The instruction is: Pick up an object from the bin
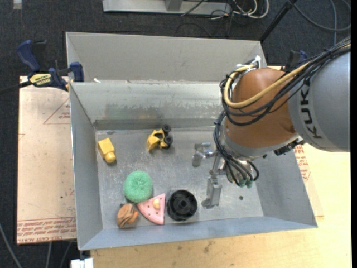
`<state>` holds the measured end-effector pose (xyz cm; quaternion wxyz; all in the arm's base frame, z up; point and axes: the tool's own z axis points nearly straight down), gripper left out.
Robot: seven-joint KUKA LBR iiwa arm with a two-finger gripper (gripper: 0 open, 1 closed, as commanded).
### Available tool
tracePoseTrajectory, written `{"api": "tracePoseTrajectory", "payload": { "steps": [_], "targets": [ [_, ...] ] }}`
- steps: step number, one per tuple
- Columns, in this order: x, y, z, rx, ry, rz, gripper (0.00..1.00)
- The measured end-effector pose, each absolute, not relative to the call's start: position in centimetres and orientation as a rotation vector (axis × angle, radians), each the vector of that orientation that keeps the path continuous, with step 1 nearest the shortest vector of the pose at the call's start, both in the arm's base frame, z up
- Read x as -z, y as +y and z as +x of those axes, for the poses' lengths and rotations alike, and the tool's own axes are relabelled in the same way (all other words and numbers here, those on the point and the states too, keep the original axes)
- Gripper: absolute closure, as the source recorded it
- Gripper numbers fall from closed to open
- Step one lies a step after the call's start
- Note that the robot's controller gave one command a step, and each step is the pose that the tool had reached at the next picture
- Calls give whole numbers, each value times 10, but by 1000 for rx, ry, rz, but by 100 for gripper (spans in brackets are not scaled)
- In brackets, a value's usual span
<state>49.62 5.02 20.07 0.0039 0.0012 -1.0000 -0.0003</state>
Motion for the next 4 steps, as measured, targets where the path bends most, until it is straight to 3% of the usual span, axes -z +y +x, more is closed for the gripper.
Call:
{"api": "tracePoseTrajectory", "payload": {
  "steps": [1,2,3,4],
  "targets": [
    [-205,50,498,2,-3142,0,0],
    [-134,59,496,2,-3147,59,0],
    [-86,61,492,2,-3136,72,0],
    [-125,69,483,1,-3131,247,0]
  ]
}}
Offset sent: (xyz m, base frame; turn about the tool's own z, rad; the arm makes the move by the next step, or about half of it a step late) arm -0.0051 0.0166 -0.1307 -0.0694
